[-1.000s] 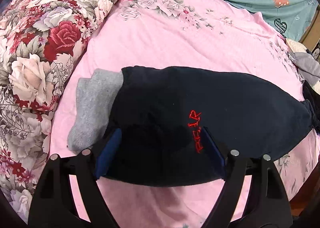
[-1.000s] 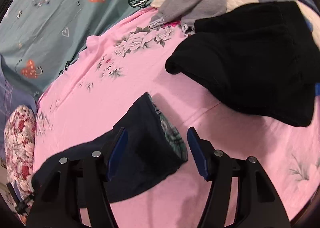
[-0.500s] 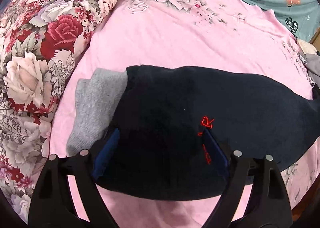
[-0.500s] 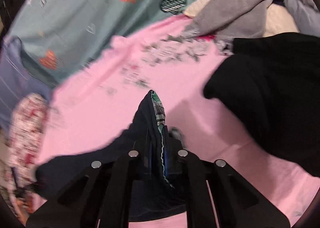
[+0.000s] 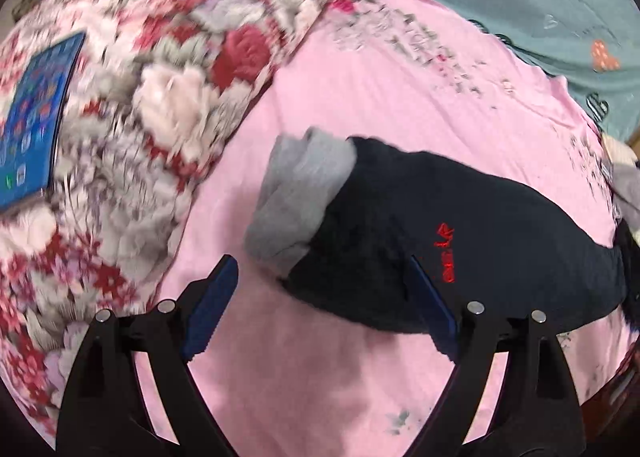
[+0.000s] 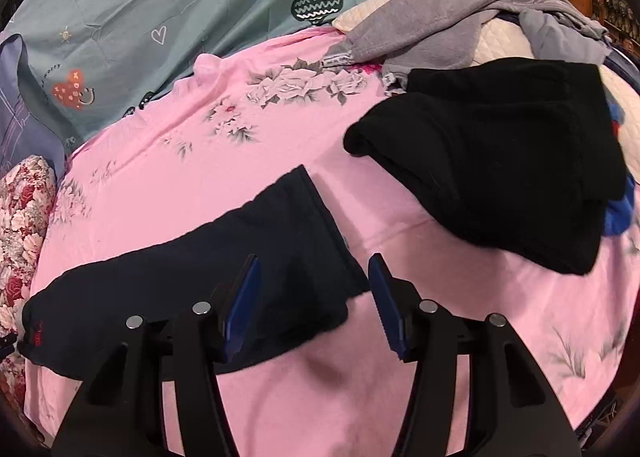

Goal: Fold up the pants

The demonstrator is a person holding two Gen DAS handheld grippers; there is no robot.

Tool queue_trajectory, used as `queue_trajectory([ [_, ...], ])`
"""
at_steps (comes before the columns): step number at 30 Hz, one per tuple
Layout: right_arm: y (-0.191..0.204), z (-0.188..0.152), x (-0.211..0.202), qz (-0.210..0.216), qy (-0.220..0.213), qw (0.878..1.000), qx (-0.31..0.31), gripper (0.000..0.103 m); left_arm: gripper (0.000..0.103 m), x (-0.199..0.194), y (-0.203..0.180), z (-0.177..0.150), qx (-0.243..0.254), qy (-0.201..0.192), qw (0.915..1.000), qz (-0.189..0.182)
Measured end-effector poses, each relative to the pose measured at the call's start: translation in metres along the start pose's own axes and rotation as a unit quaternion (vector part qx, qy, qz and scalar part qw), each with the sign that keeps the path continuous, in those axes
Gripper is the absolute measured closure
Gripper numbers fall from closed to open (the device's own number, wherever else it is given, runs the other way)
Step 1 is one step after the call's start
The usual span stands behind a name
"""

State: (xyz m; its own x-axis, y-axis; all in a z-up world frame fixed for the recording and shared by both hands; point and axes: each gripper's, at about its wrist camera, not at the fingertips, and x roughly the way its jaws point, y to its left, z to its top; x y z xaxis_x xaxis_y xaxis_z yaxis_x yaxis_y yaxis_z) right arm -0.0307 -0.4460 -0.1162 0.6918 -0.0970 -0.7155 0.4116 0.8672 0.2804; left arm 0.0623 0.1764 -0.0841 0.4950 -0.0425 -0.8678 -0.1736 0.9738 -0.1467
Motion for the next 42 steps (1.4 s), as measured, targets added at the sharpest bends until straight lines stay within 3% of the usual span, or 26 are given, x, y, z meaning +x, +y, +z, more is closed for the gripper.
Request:
queue_trajectory([
  [3,0.003,-0.003,-0.002,0.008,0.002,1.000,0.008,0.047,0.022,0.009,0.008,-0.005,-0.029,0.025,0.9991,-0.019],
  [4,0.006,-0.002,0.000,0.010,0.003,1.000,0.006,0.047,0.036,0.010,0.010,-0.005,-0.035,0.026,0.9986,-0.028],
  [6,0.013,-0.002,0.002,0.003,0.003,1.000,-0.004,0.047,0.051,0.016,0.009,-0.005,-0.039,0.034,0.9979,-0.039],
  [11,0.022,-0.004,0.003,0.017,0.003,1.000,-0.003,0.047,0.050,0.030,0.011,0.003,-0.065,0.053,0.9956,-0.042],
  [15,0.027,-0.005,0.003,0.020,0.006,1.000,-0.010,0.047,0.051,0.028,0.011,0.013,-0.079,0.038,0.9951,-0.046],
  [17,0.028,-0.005,0.004,0.021,0.008,1.000,-0.012,0.047,0.062,0.029,0.010,0.019,-0.082,0.029,0.9957,-0.033],
  [18,0.028,-0.006,0.005,0.018,0.009,1.000,-0.012,0.047,0.075,0.030,0.009,0.020,-0.079,0.024,0.9965,-0.017],
  [21,0.026,-0.007,0.010,0.008,0.019,1.000,-0.006,0.047,0.084,0.033,0.002,0.021,-0.061,0.019,0.9979,0.001],
  [24,0.021,-0.011,0.024,-0.008,0.050,0.999,0.004,0.047,0.085,0.029,0.001,0.018,-0.051,0.008,0.9985,0.019],
  [25,0.018,-0.012,0.027,-0.007,0.054,0.998,0.009,0.048,0.085,0.026,0.003,0.018,-0.049,0.003,0.9985,0.026],
  [28,0.017,-0.010,0.022,0.001,0.044,0.999,0.015,0.063,0.085,0.017,0.008,0.018,-0.044,-0.010,0.9980,0.043],
  [30,0.020,-0.010,0.016,0.004,0.040,0.999,0.010,0.064,0.084,0.019,0.009,0.017,-0.037,-0.006,0.9980,0.050],
  [32,0.020,-0.011,0.018,-0.010,0.044,0.999,0.004,0.064,0.075,0.031,0.011,0.016,-0.032,0.001,0.9971,0.069],
  [34,0.017,-0.014,0.027,-0.021,0.055,0.998,0.006,0.066,0.046,0.041,0.008,0.017,-0.018,-0.004,0.9934,0.113],
  [35,0.017,-0.014,0.029,-0.023,0.057,0.998,0.005,0.066,0.043,0.038,0.004,0.018,-0.009,-0.012,0.9906,0.136],
  [37,0.021,-0.011,0.026,-0.031,0.055,0.998,-0.004,0.064,0.037,0.027,0.001,0.020,0.001,-0.022,0.9905,0.136],
  [40,0.031,-0.001,0.003,-0.073,-0.009,0.997,-0.012,0.049,0.025,0.006,0.000,0.023,0.008,-0.047,0.9890,0.140],
  [42,0.049,0.008,-0.017,-0.075,-0.073,0.994,-0.033,0.045,0.022,-0.012,-0.005,0.024,0.005,-0.088,0.9813,0.171],
])
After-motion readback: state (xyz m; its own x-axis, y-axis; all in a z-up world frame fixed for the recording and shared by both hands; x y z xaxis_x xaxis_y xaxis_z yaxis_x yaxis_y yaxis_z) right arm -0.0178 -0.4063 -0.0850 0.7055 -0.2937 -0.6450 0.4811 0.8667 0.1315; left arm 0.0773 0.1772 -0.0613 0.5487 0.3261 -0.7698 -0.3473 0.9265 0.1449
